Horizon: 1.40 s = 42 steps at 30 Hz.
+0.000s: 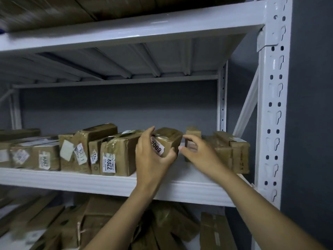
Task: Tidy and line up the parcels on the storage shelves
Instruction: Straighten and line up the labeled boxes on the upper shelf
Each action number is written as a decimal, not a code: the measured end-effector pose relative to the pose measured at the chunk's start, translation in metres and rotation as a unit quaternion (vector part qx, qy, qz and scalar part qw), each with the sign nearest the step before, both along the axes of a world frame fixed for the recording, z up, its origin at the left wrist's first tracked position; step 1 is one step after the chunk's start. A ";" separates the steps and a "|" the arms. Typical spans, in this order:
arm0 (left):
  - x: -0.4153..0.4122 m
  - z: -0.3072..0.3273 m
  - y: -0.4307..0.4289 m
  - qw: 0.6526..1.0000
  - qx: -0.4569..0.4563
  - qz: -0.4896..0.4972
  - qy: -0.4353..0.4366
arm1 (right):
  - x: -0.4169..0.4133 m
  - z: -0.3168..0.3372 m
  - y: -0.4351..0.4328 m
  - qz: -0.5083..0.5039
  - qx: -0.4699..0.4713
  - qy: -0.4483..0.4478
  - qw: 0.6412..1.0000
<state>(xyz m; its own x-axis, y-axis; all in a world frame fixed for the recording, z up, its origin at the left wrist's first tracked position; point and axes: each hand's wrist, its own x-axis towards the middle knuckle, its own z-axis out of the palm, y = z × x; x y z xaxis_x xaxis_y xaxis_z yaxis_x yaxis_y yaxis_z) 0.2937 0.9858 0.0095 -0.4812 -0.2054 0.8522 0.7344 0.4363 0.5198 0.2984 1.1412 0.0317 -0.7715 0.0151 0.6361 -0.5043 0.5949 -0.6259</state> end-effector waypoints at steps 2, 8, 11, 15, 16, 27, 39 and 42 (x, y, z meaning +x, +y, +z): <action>0.022 -0.009 -0.003 0.999 0.040 -0.017 0.022 | 0.008 -0.013 -0.006 0.054 -0.107 -0.077 0.990; 0.053 -0.023 -0.014 0.990 0.108 -0.085 0.034 | 0.035 -0.024 -0.026 0.242 -0.327 -0.169 0.898; 0.060 -0.024 -0.017 0.991 0.092 -0.094 0.010 | 0.044 -0.022 -0.034 0.285 -0.352 -0.210 0.867; 0.057 -0.025 -0.027 0.991 0.003 -0.120 -0.051 | 0.050 -0.017 -0.046 0.268 -0.402 -0.213 0.849; 0.055 -0.026 -0.031 0.989 -0.019 -0.129 -0.071 | 0.049 -0.015 -0.048 0.260 -0.407 -0.209 0.850; 0.028 -0.027 -0.056 0.984 -0.128 -0.021 -0.121 | 0.036 -0.009 -0.075 0.063 -0.024 -0.077 0.995; -0.020 0.004 -0.140 0.947 -0.262 0.183 0.042 | 0.004 -0.010 -0.090 -0.080 0.147 -0.026 0.985; -0.031 0.010 -0.154 0.928 -0.341 0.149 -0.006 | 0.001 -0.011 -0.093 -0.077 0.142 -0.026 0.986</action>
